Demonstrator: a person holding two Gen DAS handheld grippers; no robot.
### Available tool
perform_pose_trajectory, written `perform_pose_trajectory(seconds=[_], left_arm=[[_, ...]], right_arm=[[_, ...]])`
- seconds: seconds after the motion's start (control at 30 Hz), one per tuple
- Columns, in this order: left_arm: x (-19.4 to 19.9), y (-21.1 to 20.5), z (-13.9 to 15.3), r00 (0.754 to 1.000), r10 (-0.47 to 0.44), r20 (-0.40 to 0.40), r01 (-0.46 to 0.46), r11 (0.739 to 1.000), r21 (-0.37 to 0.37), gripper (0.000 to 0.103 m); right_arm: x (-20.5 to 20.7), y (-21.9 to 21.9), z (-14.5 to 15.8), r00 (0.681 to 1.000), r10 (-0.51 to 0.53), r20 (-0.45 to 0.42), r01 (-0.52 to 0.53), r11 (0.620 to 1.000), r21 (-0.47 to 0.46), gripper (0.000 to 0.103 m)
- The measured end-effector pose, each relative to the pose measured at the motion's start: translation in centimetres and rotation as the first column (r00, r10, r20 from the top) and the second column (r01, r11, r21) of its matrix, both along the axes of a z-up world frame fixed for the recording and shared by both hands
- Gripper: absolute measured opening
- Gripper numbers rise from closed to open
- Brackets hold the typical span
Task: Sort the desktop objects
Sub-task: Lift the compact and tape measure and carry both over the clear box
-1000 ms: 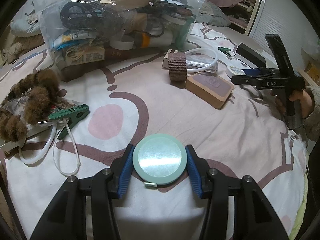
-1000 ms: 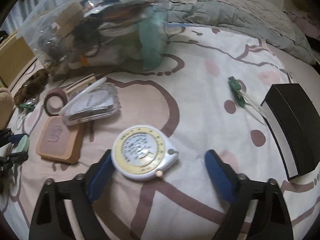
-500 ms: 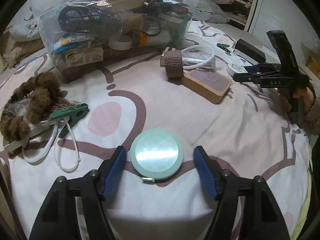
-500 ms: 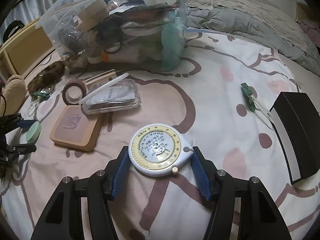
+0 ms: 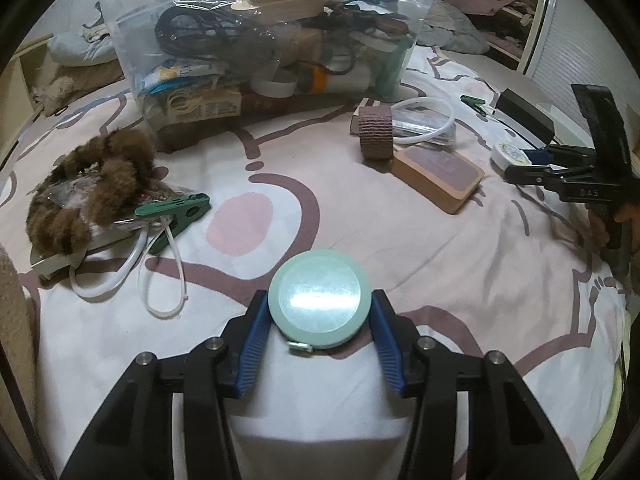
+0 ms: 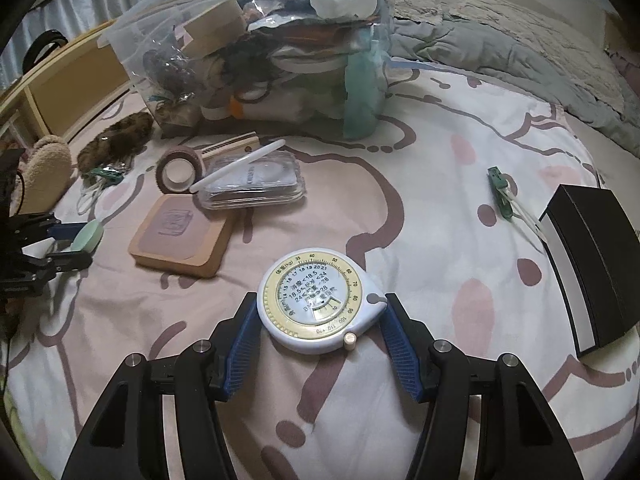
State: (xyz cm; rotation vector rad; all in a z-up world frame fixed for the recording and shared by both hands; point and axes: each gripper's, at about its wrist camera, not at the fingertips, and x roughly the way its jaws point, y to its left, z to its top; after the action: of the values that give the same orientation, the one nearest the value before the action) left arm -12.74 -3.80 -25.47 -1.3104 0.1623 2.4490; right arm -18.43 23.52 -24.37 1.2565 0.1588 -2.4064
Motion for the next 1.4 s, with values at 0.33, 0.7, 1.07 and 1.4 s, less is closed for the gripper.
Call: perform_pose_trajectory(seconds=[0.33, 0.7, 1.07, 1.4], left_arm=[[0.6, 0.5, 2.8, 0.999, 0.033, -0.03, -0.032, 0.999, 0.008, 0.05], [1.8, 1.3, 6.2, 0.994, 0.04, -0.098, -0.043, 0.999, -0.024, 0.05], [3.4, 2.8, 10.8, 0.98, 0.036, -0.194, -0.046, 0.998, -0.051, 0.05], [5.0, 3.1, 16.1, 0.957, 0.073, -0.281, -0.092, 0.994, -0.055, 0.05]], right_arm=[[1.0, 2.8, 2.1, 0.998, -0.055, -0.01, 0.054, 0.996, -0.072, 0.061], [2.5, 4.6, 5.2, 0.995, -0.073, -0.073, 0.066, 0.993, -0.096, 0.061], [5.3, 5.0, 9.5, 0.985, -0.046, -0.169, 0.029, 0.995, -0.1, 0.061], [7.1, 4.2, 14.5, 0.962, -0.029, -0.272, -0.005, 0.992, -0.126, 0.061]])
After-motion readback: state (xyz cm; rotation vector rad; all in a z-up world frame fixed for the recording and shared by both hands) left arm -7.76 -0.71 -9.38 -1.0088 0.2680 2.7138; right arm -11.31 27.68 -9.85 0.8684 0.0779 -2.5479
